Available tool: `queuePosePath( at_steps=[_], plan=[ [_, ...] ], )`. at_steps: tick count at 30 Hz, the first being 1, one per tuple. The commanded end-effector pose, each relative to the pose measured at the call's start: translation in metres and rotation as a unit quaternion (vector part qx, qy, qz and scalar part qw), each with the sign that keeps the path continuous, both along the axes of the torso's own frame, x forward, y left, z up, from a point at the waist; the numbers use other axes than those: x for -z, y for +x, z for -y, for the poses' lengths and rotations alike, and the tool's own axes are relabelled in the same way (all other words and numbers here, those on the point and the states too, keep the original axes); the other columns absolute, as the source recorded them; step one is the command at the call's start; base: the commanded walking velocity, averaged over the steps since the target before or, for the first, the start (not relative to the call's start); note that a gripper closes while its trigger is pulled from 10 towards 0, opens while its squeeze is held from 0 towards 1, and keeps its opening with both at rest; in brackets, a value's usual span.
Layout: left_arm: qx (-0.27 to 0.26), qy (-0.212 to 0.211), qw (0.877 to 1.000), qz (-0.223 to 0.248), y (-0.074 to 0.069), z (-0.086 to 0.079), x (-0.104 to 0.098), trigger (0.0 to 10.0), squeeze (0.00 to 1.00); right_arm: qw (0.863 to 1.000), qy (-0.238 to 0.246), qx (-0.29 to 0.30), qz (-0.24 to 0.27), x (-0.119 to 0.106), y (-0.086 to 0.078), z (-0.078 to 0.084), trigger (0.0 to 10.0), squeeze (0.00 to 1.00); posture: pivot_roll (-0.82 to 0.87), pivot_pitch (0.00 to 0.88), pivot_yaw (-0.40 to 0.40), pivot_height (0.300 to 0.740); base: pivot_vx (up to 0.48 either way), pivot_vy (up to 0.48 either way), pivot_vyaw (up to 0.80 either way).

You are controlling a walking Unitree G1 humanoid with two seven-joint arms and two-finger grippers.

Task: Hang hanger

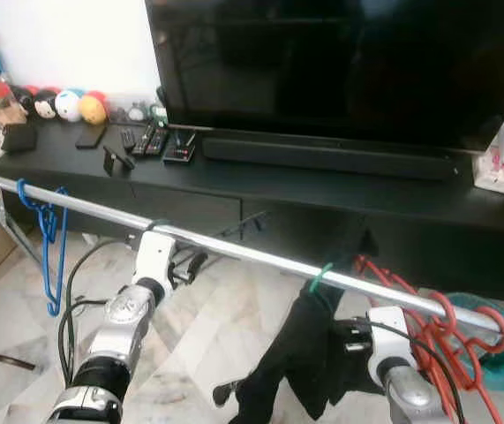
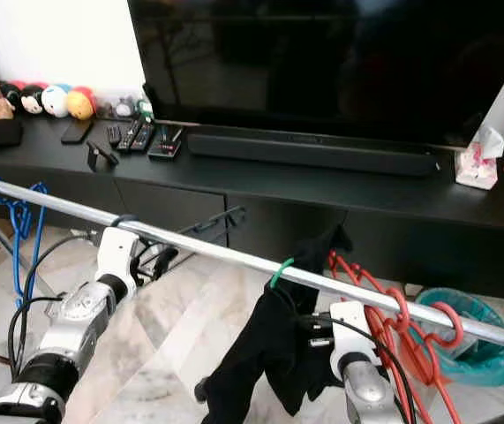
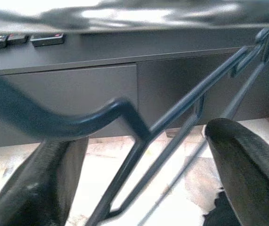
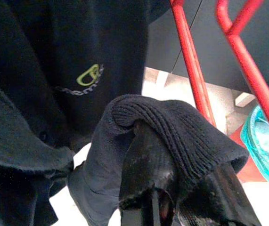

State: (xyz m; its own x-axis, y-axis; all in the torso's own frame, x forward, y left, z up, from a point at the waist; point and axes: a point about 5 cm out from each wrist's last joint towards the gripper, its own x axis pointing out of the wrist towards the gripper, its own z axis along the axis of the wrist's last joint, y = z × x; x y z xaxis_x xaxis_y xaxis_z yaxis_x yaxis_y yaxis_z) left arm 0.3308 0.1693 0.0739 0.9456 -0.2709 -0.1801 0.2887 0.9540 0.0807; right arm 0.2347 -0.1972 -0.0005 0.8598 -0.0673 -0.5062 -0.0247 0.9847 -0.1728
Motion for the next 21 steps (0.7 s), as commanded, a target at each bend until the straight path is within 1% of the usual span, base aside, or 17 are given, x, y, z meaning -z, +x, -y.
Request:
queuePosePath(
  at_steps=[1, 21],
  plan=[
    [0.009, -0.003, 1.000, -0.007, -0.0019, 0.0015, 0.0019, 4.9, 0.00, 1.000, 0.000, -0.001, 0.015, -0.0060, 0.0041, -0.0005, 10.0, 0.00, -0.04, 0.000, 0.014, 0.740, 0.000, 0.000, 0.00],
    [0.011, -0.003, 1.000, -0.007, -0.0022, 0.0016, 0.0021, 4.9, 0.00, 1.000, 0.000, 0.000, 0.015, -0.0058, 0.0040, -0.0002, 10.0, 0.00, -0.04, 0.000, 0.014, 0.740, 0.000, 0.000, 0.00]
  ],
)
